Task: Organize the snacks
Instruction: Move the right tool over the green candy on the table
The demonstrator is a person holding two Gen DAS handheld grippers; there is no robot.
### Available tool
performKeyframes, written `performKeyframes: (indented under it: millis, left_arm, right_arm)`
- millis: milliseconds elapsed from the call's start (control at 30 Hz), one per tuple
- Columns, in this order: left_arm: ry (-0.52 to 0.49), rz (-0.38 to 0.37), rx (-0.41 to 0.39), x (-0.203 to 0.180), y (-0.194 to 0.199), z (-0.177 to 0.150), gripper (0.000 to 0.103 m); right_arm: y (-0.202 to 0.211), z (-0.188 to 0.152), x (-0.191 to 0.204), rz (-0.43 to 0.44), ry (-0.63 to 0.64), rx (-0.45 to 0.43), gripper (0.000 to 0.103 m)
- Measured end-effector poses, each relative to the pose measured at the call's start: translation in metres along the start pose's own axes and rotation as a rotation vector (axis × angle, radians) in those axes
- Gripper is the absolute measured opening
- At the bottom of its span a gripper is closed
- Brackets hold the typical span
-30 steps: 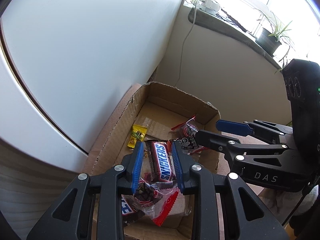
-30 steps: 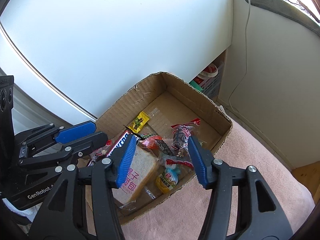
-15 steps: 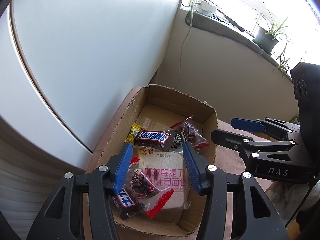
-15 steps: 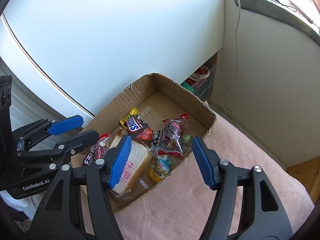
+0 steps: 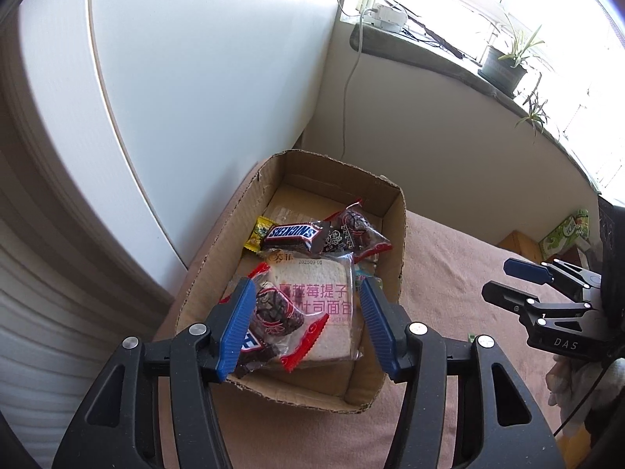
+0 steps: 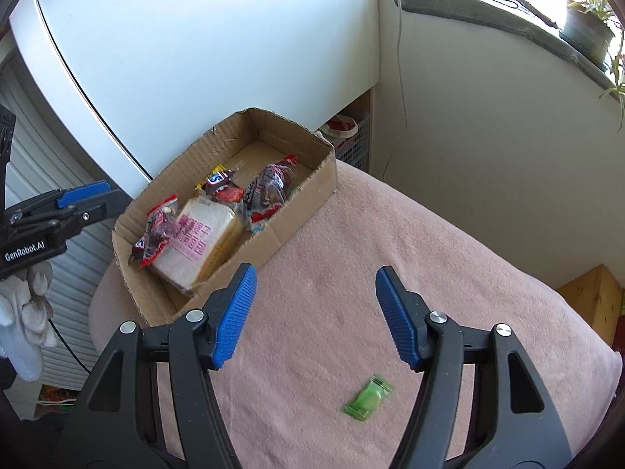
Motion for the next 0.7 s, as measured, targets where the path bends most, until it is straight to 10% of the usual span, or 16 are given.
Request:
performKeyframes:
  millis: [700]
  left_arm:
    - [0.115, -0.022, 0.111, 0.014, 0.014, -0.080, 0.055]
  right_arm:
    - [-0.047, -0.114, -0.051, -0.034, -0.257, 0.238, 0.045]
Point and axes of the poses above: each gripper's, at about its wrist camera, not at the fingertips, and y roughly against the way its jaws point, x to its left, z to its top, the point moved 8 cm from there along -y, roughly the way its jaws point
